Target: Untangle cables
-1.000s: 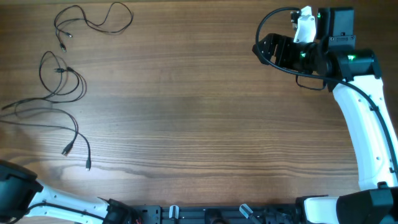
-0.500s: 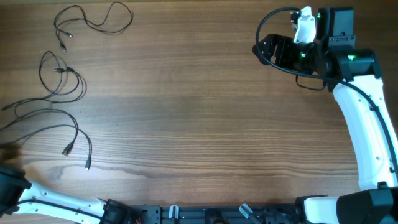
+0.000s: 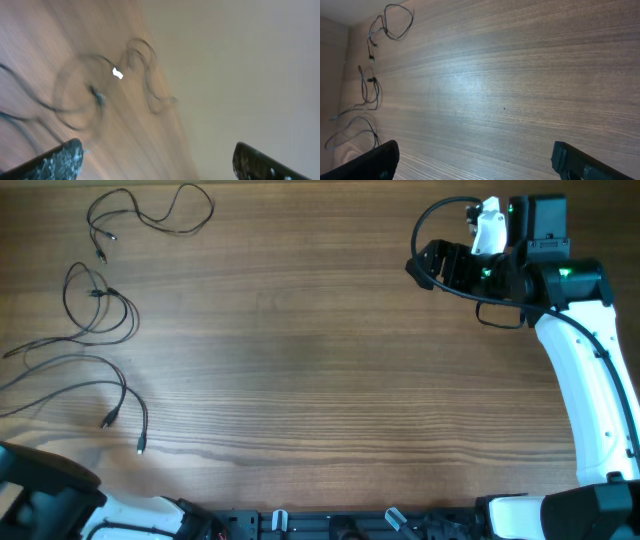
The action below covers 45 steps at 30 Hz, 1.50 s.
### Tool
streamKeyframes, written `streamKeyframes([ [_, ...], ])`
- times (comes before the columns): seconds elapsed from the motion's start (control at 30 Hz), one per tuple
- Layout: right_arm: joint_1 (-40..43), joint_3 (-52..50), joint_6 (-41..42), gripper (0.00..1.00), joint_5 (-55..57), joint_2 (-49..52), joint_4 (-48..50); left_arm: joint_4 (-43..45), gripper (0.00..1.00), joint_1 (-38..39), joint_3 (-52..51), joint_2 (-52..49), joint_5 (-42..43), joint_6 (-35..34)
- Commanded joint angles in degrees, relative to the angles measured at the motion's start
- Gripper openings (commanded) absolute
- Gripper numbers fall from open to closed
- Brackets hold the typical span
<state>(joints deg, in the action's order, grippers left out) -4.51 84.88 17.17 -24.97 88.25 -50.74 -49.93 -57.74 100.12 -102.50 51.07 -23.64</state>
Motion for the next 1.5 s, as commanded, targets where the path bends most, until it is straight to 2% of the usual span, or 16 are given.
streamKeyframes([
  [0.0, -0.1, -0.1, 2.5, 1.0, 0.6, 0.9, -1.0, -12.7, 0.93, 5.8, 0.5, 6.4, 11.2, 13.0],
  [0.03, -0.1, 0.0, 2.5, 1.0, 0.6, 0.9, -1.7, -15.0, 0.93, 7.5, 0.5, 7.5, 10.1, 14.8],
  [0.1, -0.1, -0.1, 2.5, 1.0, 0.6, 0.9, -3.6, -16.9, 0.95, 14.1, 0.4, 9.3, -5.9, 14.6],
  [0.2, -0.1, -0.1, 2.3, 1.0, 0.6, 0.9, -5.4, -15.9, 0.92, 22.2, -0.6, 7.6, -30.6, 5.5],
  [0.23, -0.1, -0.1, 2.2, 1.0, 0.6, 0.9, -5.8, -15.0, 0.55, 24.7, -1.4, 5.4, -37.3, -0.7],
  [0.27, -0.1, -0.1, 1.8, 1.0, 0.6, 0.9, -5.9, -14.1, 0.32, 25.5, -1.9, 4.0, -40.2, -3.5],
  [0.3, -0.1, -0.1, 0.9, 1.0, 0.6, 0.9, -5.9, -12.8, 0.29, 26.0, -2.4, 1.7, -43.7, -6.8],
  [0.37, -0.1, -0.1, 0.6, 1.0, 0.6, 0.9, -5.9, -9.6, 0.29, 26.1, -2.8, -2.6, -45.3, -7.5],
  [0.4, -0.1, -0.1, 0.7, 0.99, 0.6, 0.9, -5.3, -6.9, 0.05, 26.0, -2.8, -6.5, -45.5, -7.5],
  [0.47, -0.1, -0.1, 0.7, 1.0, 0.6, 0.9, -3.9, -4.6, 0.04, 26.0, -2.8, -11.7, -45.7, -7.7],
  [0.57, -0.1, -0.1, 0.7, 1.0, 0.6, 0.9, -3.1, -4.2, 0.04, 26.0, -2.8, -16.5, -52.8, -14.6],
  [0.7, -0.1, -0.1, 0.8, 1.0, 0.6, 0.9, -0.9, -4.3, 0.04, 26.1, -3.1, -19.2, -54.0, -14.6],
  [0.87, -0.1, -0.1, 0.8, 1.0, 0.6, 0.9, -0.7, 5.4, 0.04, 26.1, -12.0, -19.2, -55.0, -14.6],
  [1.03, -0.1, -0.1, 0.8, 1.0, 0.6, 0.9, -0.7, 9.1, 0.04, 26.1, -17.8, -19.2, -55.0, -14.6],
  [1.17, -0.1, -0.1, 0.8, 1.0, 0.6, 0.9, -0.7, 5.7, 0.04, 26.1, -18.0, -19.1, -55.1, -14.8],
  [1.47, -0.1, -0.1, 0.3, 1.0, 0.6, 0.9, -0.8, -6.5, 0.04, 26.0, -18.0, -13.4, -61.6, -26.7],
])
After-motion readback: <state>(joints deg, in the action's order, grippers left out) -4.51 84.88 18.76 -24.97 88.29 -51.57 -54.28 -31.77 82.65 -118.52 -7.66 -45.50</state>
